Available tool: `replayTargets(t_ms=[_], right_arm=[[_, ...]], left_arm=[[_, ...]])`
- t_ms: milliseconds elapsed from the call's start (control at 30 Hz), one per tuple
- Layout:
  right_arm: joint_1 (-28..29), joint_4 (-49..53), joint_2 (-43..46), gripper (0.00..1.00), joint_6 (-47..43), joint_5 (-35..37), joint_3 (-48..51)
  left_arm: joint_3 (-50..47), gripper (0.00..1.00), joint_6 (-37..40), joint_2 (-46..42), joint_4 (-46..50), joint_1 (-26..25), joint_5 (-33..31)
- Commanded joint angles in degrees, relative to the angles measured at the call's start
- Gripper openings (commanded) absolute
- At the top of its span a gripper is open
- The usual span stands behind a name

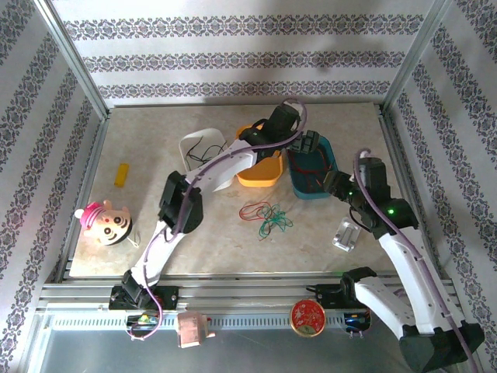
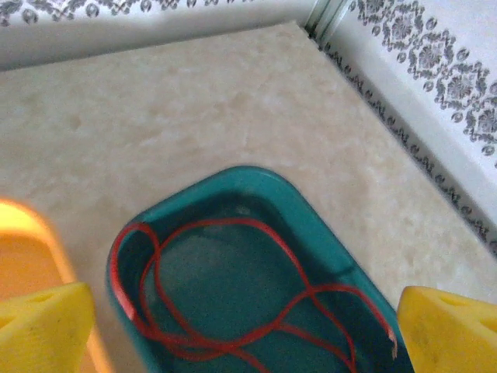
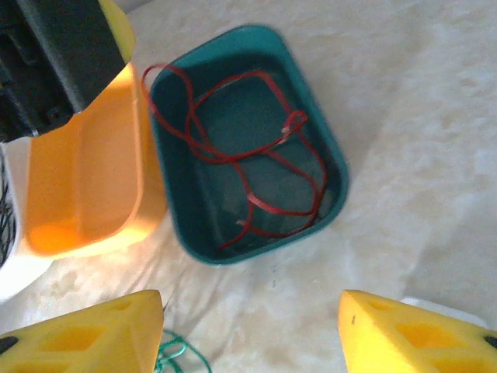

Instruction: Untangle the cables

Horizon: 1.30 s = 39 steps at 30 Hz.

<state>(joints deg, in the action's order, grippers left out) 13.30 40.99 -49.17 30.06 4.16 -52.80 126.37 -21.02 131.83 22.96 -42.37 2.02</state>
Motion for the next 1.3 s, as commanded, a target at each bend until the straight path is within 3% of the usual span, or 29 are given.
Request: replayTargets(t_ms=[0, 100, 233, 433, 567, 700, 800, 1033, 1267], right_arm=[[5.07, -2.92, -2.3, 0.61, -4.7, -5.89, 2.6], [12.22, -5.05, -6.8, 0.61, -8.56, -12.06, 4.4], [20.13, -6.66, -15.27, 0.6, -10.46, -15.25, 4.25], [19.98, -7.77, -23.42, 0.6, -7.74, -14.74, 2.55], [14.12, -8.83, -22.83, 0.59, -4.38, -17.14, 3.76], [9.1, -9.64, -19.8, 0.59, -2.22, -19.89, 5.74], [7.74, -9.13, -18.06, 0.59, -2.38, -20.09, 6.73], [5.81, -8.5, -16.36, 0.59, -1.68, -20.42, 8.23], [5.11, -8.12, -16.49, 0.59, -2.54, -20.86, 7.63]], left_arm=[[-14.31, 0.99, 0.41, -14.23, -4.16, -0.52, -4.59], [-34.8, 0.99, -1.97, -25.68, -11.69, -0.46, -7.71], [-52.75, 0.99, -5.36, -36.6, -12.37, -0.26, -10.02], [-67.16, 0.92, -2.08, -42.43, -10.22, -0.35, -2.54], [-70.03, 0.86, 1.59, -40.39, -11.6, -0.35, 3.76], [-69.28, 0.74, 3.78, -37.19, -13.05, -0.35, 2.7], [-67.96, 0.66, 4.73, -34.4, -14.06, -0.35, 2.36], [-66.34, 0.62, 3.67, -28.64, -15.94, -0.38, 6.01], [-66.17, 0.5, 2.82, -26.0, -15.85, -0.43, 5.09]])
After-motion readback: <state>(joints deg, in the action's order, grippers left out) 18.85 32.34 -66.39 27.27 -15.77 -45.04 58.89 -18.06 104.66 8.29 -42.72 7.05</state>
